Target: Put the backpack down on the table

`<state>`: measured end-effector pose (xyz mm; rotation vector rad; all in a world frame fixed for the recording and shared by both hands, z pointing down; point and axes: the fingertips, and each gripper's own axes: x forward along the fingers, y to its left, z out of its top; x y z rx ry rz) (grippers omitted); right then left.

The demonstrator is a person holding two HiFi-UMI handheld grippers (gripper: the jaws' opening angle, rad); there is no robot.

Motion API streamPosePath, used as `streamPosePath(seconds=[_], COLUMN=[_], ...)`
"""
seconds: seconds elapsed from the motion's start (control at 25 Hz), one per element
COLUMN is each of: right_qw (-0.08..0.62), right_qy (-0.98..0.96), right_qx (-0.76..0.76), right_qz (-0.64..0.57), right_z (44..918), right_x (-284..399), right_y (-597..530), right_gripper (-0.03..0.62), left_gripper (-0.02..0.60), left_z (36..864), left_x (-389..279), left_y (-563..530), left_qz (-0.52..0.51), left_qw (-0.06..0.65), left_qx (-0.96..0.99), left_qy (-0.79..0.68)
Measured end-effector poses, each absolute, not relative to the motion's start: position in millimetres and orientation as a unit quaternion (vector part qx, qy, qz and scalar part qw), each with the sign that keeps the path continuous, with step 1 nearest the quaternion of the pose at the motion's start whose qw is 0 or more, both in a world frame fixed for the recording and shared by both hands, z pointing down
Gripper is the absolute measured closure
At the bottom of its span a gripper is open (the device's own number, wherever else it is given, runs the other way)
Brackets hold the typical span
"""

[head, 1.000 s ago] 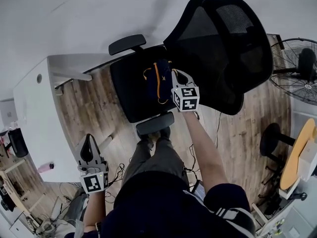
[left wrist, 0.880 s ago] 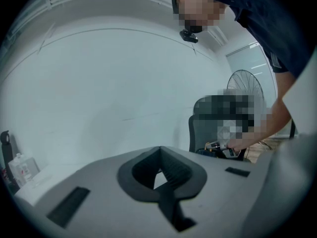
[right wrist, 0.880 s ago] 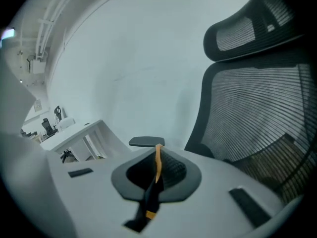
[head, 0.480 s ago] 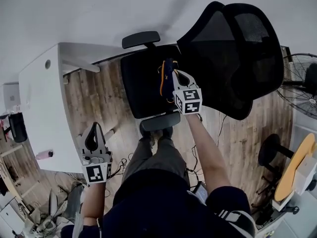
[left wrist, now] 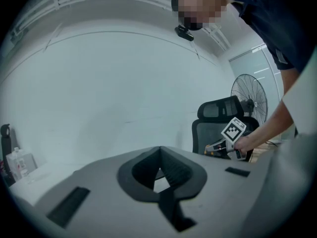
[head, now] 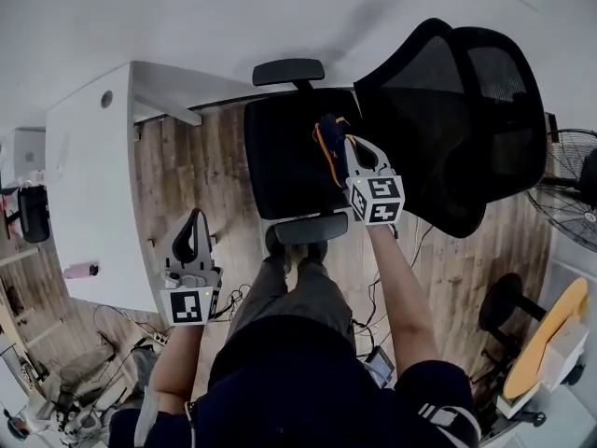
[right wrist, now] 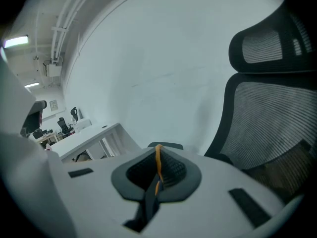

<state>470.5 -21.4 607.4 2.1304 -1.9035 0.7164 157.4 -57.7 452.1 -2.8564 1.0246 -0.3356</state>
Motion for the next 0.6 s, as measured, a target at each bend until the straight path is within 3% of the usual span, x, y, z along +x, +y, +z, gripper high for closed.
streamPosePath(seconds=[0.6], right_qw=[0.063], right_qy=[-0.723], right_qx=[0.659], right_qz=[0.201], right_z=[510], right_x=[418], right_y=[-22], right_gripper=[0.603], left_gripper=[0.578], left_z=[438], left_x=[145], left_y=[-61], left_qz=[-0.088], left_qw=[0.046], left_qx=[-0.917], left_qy=[0.385])
